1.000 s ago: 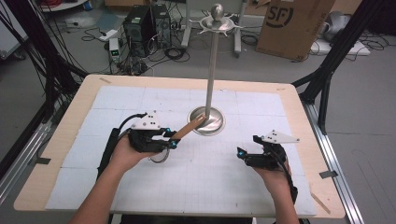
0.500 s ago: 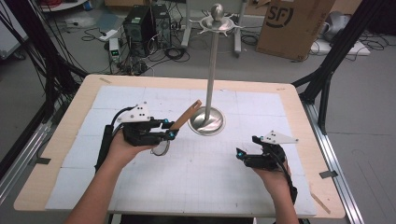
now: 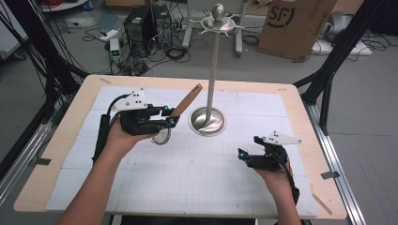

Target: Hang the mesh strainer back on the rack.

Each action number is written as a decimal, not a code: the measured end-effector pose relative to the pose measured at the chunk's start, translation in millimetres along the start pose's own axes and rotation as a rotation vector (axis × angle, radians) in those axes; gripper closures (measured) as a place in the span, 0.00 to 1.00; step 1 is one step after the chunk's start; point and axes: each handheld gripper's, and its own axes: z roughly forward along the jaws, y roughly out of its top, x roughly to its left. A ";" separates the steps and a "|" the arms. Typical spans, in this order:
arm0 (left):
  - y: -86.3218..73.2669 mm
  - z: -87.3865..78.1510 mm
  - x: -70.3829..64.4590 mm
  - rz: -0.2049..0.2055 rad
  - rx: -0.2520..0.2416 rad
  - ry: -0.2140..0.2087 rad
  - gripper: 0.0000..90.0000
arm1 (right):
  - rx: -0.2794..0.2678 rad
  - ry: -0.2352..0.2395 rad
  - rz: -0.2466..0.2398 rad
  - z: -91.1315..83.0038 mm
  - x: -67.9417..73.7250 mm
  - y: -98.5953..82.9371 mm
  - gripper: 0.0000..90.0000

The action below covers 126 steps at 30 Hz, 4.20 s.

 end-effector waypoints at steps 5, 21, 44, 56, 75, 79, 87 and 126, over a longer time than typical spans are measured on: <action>11.7 -2.5 5.1 0.011 -0.018 0.014 0.77 | 0.003 0.001 0.001 0.2 0.6 0.0 0.17; 38.8 -0.3 17.5 0.011 -0.068 0.029 0.77 | 0.000 0.001 0.009 -0.6 -0.6 -0.2 0.17; 69.8 0.6 39.6 0.000 -0.142 0.078 0.77 | 0.000 0.005 0.016 -1.6 -2.6 -0.9 0.17; 88.5 2.4 51.9 -0.004 -0.128 0.077 0.77 | 0.001 0.005 0.018 -1.1 -3.5 -1.5 0.17; 89.6 13.1 49.6 -0.001 -0.124 0.088 0.77 | 0.000 0.007 0.024 -1.7 -3.8 -1.8 0.17; 90.4 13.4 47.6 0.005 -0.124 0.088 0.77 | 0.000 0.006 0.018 -1.5 -3.5 -1.9 0.17; 88.7 19.9 47.6 -0.003 -0.108 0.102 0.77 | 0.002 0.007 0.019 -1.1 -3.2 -1.9 0.17; 77.8 59.5 52.2 -0.056 0.028 0.202 0.50 | 0.006 0.009 0.020 -1.0 -4.1 -2.6 0.17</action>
